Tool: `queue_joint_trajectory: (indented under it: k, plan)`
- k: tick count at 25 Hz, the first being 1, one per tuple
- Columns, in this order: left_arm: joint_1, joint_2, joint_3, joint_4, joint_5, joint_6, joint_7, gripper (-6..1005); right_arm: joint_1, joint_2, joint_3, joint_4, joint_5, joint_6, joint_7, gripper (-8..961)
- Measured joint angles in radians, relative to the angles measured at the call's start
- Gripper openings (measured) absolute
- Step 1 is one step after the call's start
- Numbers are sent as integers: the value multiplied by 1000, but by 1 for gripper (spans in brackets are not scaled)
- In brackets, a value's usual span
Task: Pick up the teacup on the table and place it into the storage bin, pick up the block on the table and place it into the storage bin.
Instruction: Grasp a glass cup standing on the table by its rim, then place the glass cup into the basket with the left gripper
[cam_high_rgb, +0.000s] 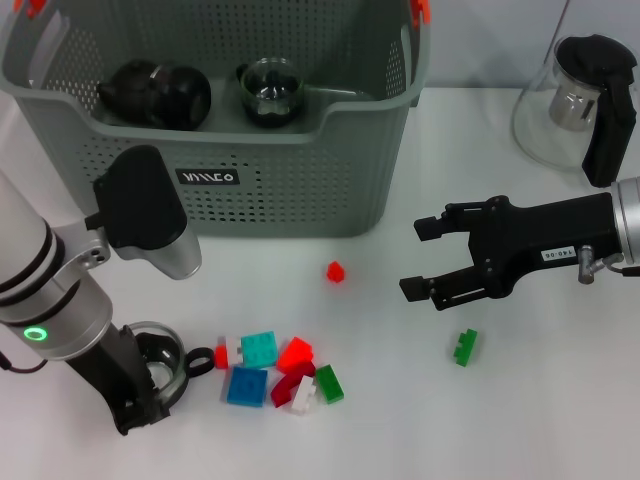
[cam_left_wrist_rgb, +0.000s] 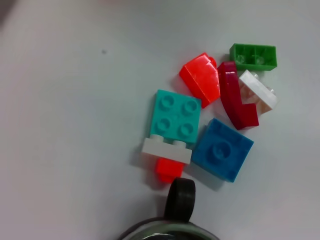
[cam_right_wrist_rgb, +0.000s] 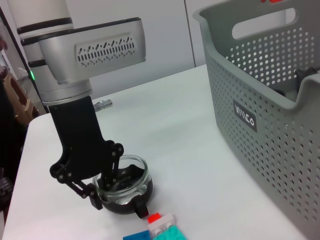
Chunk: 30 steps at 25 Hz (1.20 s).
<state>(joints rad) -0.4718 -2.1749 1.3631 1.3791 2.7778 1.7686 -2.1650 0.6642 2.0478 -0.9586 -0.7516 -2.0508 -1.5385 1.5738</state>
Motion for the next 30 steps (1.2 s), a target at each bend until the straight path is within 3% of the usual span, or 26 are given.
queue_joint_trajectory:
  k: [8,14,20,24,30]
  plan:
    - [0,1,-3,12,-5,19,5,89,-1,0,0,-2,1,0,0,931]
    - [-4,4,-79,124,-44,120,13,60,-2,0,1,-3,4,0,0,931]
    - [-4,7,-227,243,-176,214,33,48,-3,-2,3,-6,5,0,7,931]
    - [-24,11,-383,317,-355,278,40,47,-4,-2,3,-6,5,0,7,931]
    - [-103,42,-538,335,-520,270,-12,46,-5,-2,3,-2,6,-8,7,932]
